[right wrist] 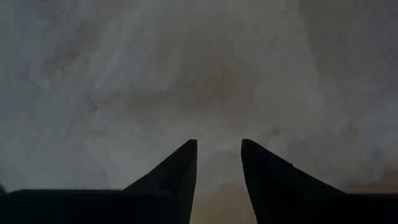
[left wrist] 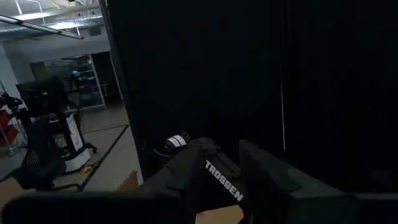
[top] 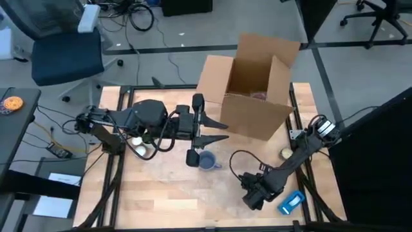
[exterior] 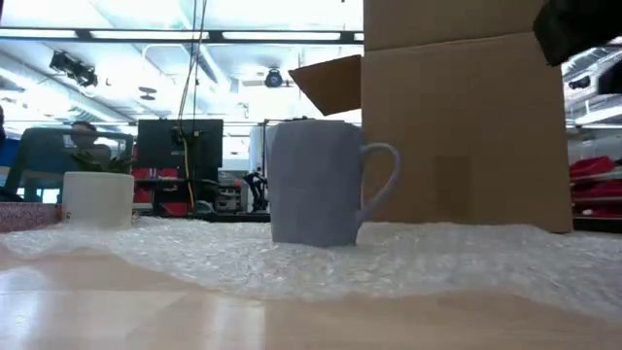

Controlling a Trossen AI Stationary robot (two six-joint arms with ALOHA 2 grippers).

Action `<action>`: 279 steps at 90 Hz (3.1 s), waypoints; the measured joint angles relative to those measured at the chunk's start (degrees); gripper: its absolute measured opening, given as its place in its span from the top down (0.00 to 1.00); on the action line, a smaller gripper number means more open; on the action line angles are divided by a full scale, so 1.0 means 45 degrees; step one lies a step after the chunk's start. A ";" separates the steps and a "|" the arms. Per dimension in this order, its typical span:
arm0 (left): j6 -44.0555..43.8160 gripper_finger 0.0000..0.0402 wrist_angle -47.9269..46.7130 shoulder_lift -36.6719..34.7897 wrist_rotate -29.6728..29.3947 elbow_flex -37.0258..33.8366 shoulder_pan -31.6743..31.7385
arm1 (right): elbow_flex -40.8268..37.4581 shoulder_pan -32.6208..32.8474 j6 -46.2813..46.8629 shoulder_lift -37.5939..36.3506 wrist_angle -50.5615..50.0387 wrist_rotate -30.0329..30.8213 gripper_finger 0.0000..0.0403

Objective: Wrap mug
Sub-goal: Wrap the purple mug with the bubble wrap

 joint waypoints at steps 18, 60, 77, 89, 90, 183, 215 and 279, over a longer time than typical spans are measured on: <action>0.0000 0.78 0.0005 0.0000 0.0000 0.0000 0.0000 | 0.0000 0.0300 0.0251 0.0158 0.0047 0.0023 0.75; 0.0000 0.78 0.0005 0.0000 -0.0001 0.0000 -0.0001 | -0.0005 0.0518 0.1995 0.0167 0.0034 -0.0318 0.75; 0.0000 0.78 0.0000 0.0000 -0.0005 0.0000 0.0000 | -0.0513 0.0996 0.2805 0.0167 0.0258 -0.0335 0.76; -0.0005 0.78 0.0005 0.0000 -0.0003 0.0000 -0.0002 | -0.1698 0.1142 0.3162 0.0167 0.1443 -0.0789 0.76; -0.0005 0.78 0.0004 0.0000 -0.0004 0.0000 0.0000 | -0.1802 0.1150 0.3180 0.0167 0.1571 -0.0850 0.76; -0.8355 0.78 -1.5331 -0.0107 -0.7064 -0.1588 -0.3285 | -0.0988 -0.0446 -0.1325 -0.0387 0.2581 0.3665 1.00; -1.2204 0.78 -1.4966 -0.0073 -0.7087 -0.6590 -0.4114 | -0.0962 -0.1826 -0.3771 -0.0431 0.4523 0.2980 1.00; -1.0433 0.78 -0.4584 0.0008 -0.5320 -1.2433 -0.4093 | -0.1068 -0.0794 -0.1216 -0.1902 0.4577 0.1929 1.00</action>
